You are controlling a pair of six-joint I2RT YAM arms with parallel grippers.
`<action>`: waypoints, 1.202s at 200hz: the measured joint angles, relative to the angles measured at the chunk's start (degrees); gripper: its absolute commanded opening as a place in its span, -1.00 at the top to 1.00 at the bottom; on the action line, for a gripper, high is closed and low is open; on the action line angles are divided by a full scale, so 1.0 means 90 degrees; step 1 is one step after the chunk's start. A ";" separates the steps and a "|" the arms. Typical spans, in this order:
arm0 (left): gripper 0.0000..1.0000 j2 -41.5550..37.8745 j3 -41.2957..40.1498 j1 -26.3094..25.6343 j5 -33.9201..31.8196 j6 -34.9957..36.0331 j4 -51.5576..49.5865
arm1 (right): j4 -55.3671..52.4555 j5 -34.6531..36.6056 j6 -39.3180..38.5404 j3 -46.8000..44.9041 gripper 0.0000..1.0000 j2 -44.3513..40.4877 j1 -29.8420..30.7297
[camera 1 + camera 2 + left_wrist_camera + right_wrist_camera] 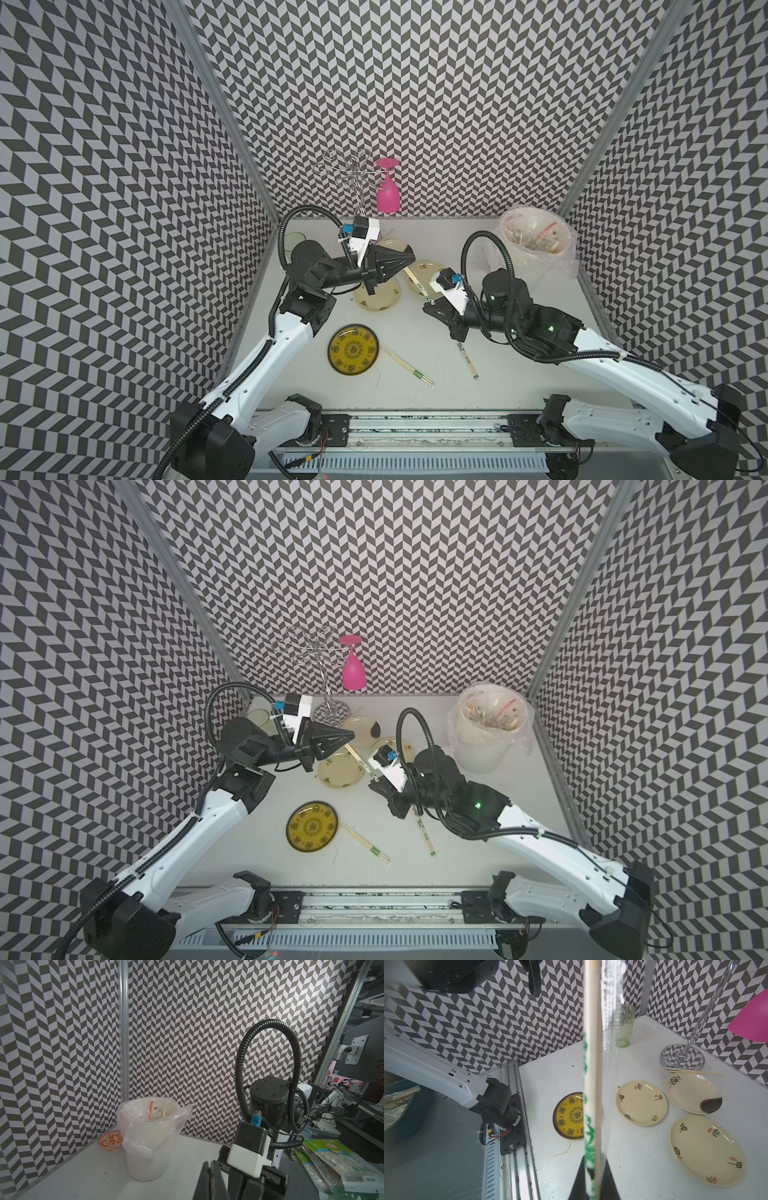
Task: Remove the packaging of disposable chopsticks
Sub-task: Remove the packet bag from the disposable chopsticks.
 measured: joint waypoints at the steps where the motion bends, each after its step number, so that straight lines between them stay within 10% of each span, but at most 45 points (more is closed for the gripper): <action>1: 1.00 0.0000 0.0000 0.0000 -0.0002 0.0000 0.0000 | 0.0000 0.0000 0.0000 0.0000 1.00 0.0000 0.0000; 130: 1.00 -0.0580 0.0245 -0.1413 -0.4971 0.2290 -0.0874 | -0.0437 -0.1353 0.3580 0.1994 1.00 0.1117 -0.0034; 240: 1.00 -0.0384 0.0335 -0.1603 -0.5367 0.2057 -0.1018 | 0.0272 -0.1226 0.3985 0.2193 1.00 0.1457 -0.0529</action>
